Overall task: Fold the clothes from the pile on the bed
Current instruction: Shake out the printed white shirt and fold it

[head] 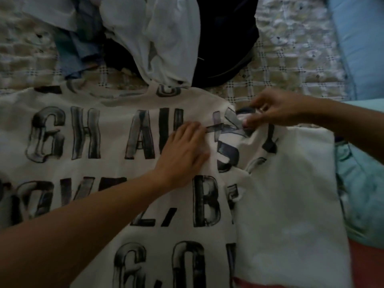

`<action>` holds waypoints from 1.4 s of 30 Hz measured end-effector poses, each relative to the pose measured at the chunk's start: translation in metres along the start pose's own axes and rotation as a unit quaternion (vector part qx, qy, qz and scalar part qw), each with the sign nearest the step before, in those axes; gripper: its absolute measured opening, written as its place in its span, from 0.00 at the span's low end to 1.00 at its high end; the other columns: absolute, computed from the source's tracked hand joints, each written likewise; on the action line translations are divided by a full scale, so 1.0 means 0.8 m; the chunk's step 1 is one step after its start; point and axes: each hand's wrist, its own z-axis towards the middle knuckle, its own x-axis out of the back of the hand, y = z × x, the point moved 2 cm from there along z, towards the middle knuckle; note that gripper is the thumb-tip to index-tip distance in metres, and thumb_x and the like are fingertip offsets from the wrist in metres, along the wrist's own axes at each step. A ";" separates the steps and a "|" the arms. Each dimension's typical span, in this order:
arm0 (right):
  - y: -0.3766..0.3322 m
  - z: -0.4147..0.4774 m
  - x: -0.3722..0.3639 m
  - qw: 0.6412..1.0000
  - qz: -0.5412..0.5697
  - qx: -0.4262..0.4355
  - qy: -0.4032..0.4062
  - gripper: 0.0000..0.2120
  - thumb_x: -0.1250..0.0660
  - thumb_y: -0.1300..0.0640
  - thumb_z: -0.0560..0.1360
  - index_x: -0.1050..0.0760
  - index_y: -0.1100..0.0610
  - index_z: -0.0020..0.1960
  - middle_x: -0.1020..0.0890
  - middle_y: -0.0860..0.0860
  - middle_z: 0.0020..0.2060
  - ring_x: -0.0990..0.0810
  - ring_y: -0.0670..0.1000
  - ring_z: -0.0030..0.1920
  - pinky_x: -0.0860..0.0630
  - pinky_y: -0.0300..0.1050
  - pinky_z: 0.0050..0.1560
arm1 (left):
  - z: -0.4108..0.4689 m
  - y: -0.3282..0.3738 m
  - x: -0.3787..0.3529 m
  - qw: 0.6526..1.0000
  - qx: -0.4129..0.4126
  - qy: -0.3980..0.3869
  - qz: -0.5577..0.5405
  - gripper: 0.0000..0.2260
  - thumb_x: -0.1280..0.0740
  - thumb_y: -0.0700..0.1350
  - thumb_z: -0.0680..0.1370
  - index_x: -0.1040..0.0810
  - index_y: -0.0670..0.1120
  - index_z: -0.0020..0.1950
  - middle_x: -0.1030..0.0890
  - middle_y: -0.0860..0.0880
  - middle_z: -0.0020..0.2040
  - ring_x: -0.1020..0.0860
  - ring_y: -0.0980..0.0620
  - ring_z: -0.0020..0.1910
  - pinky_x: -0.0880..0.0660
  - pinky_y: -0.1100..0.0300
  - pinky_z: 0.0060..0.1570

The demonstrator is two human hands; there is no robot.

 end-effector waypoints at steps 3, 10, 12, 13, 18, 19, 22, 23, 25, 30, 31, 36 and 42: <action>0.006 -0.025 -0.010 0.992 0.054 0.036 0.108 0.06 0.35 0.47 0.77 0.21 0.46 0.51 0.27 0.47 0.28 0.30 0.40 0.25 0.33 0.33 0.27 | -0.001 -0.001 -0.019 0.999 0.016 -0.014 0.049 0.30 0.50 0.61 0.82 0.53 0.51 0.80 0.51 0.49 0.81 0.56 0.49 0.79 0.57 0.50 0.78; 0.025 -0.065 -0.034 0.933 -0.058 0.052 0.352 0.19 0.38 0.44 0.79 0.28 0.48 0.31 0.28 0.47 0.25 0.31 0.46 0.27 0.36 0.42 0.30 | -0.004 -0.002 -0.032 0.994 0.015 -0.036 0.105 0.32 0.57 0.64 0.81 0.63 0.51 0.79 0.62 0.49 0.80 0.64 0.50 0.78 0.63 0.50 0.77; 0.022 -0.064 -0.035 0.947 0.059 -0.005 0.316 0.20 0.39 0.39 0.78 0.21 0.52 0.38 0.23 0.51 0.30 0.27 0.47 0.29 0.33 0.41 0.30 | -0.003 -0.002 -0.033 0.993 0.017 -0.040 0.111 0.33 0.57 0.65 0.81 0.64 0.51 0.79 0.63 0.48 0.80 0.65 0.50 0.78 0.63 0.50 0.77; 0.021 -0.065 -0.036 0.954 0.136 -0.052 0.261 0.24 0.40 0.35 0.75 0.19 0.56 0.45 0.20 0.54 0.35 0.24 0.49 0.33 0.28 0.42 0.33 | -0.003 -0.002 -0.033 0.992 0.019 -0.041 0.116 0.33 0.58 0.65 0.80 0.64 0.50 0.79 0.63 0.48 0.80 0.66 0.50 0.78 0.63 0.49 0.77; 0.029 -0.080 -0.042 0.993 0.062 -0.093 0.050 0.14 0.23 0.46 0.66 0.22 0.52 0.44 0.19 0.48 0.37 0.20 0.45 0.35 0.30 0.30 0.29 | -0.001 0.003 -0.034 0.991 0.030 -0.050 0.122 0.37 0.63 0.68 0.76 0.62 0.49 0.80 0.64 0.48 0.80 0.67 0.49 0.78 0.62 0.47 0.77; 0.029 -0.083 -0.040 0.993 0.051 -0.092 0.051 0.11 0.23 0.50 0.67 0.23 0.52 0.42 0.20 0.48 0.34 0.21 0.45 0.33 0.32 0.28 0.25 | -0.001 0.003 -0.033 0.991 0.031 -0.050 0.123 0.37 0.63 0.68 0.77 0.63 0.49 0.80 0.64 0.47 0.80 0.67 0.49 0.78 0.61 0.47 0.77; 0.026 -0.095 -0.025 0.980 0.148 -0.116 0.070 0.14 0.24 0.50 0.66 0.22 0.57 0.44 0.18 0.52 0.36 0.18 0.48 0.35 0.27 0.35 0.31 | -0.001 0.003 -0.033 0.990 0.030 -0.050 0.128 0.36 0.60 0.67 0.78 0.64 0.48 0.79 0.64 0.47 0.80 0.67 0.49 0.78 0.62 0.47 0.77; 0.030 -0.097 -0.018 0.968 0.203 -0.118 0.089 0.18 0.25 0.48 0.64 0.21 0.59 0.46 0.17 0.54 0.39 0.17 0.51 0.40 0.23 0.40 0.36 | -0.001 0.003 -0.033 0.990 0.031 -0.049 0.126 0.36 0.59 0.67 0.79 0.64 0.49 0.79 0.64 0.47 0.80 0.67 0.49 0.78 0.62 0.47 0.77; 0.034 -0.102 -0.010 0.933 0.321 -0.117 0.108 0.20 0.29 0.48 0.65 0.22 0.61 0.51 0.16 0.57 0.45 0.17 0.57 0.46 0.20 0.49 0.45 | -0.001 0.004 -0.034 0.991 0.034 -0.048 0.117 0.36 0.60 0.67 0.79 0.64 0.49 0.79 0.64 0.48 0.80 0.67 0.49 0.78 0.62 0.47 0.77; 0.038 -0.097 -0.049 0.722 0.683 -0.075 0.085 0.28 0.39 0.43 0.78 0.27 0.65 0.65 0.19 0.61 0.59 0.18 0.58 0.57 0.21 0.49 0.56 | -0.001 0.005 -0.035 0.991 0.036 -0.049 0.118 0.35 0.58 0.67 0.79 0.64 0.49 0.79 0.65 0.47 0.80 0.67 0.49 0.77 0.63 0.47 0.77; 0.041 -0.097 -0.066 0.700 0.706 -0.064 0.087 0.31 0.39 0.39 0.76 0.27 0.63 0.67 0.19 0.60 0.60 0.19 0.57 0.58 0.21 0.49 0.56 | -0.001 0.006 -0.035 0.991 0.040 -0.047 0.118 0.35 0.57 0.67 0.80 0.64 0.49 0.79 0.65 0.47 0.80 0.67 0.49 0.77 0.63 0.47 0.77; 0.041 -0.101 -0.137 0.806 0.577 -0.001 0.132 0.37 0.24 0.41 0.64 0.29 0.51 0.69 0.20 0.49 0.63 0.21 0.50 0.62 0.24 0.48 0.62 | -0.001 0.013 -0.035 0.991 0.048 -0.052 0.113 0.35 0.57 0.67 0.80 0.64 0.49 0.79 0.66 0.48 0.79 0.69 0.49 0.77 0.63 0.45 0.77; 0.036 -0.109 -0.140 0.876 0.371 -0.082 0.296 0.11 0.28 0.60 0.74 0.20 0.54 0.56 0.16 0.46 0.42 0.17 0.47 0.41 0.20 0.41 0.42 | 0.000 0.019 -0.031 0.989 0.073 -0.064 0.108 0.36 0.54 0.66 0.79 0.62 0.48 0.80 0.64 0.46 0.80 0.66 0.47 0.78 0.62 0.44 0.76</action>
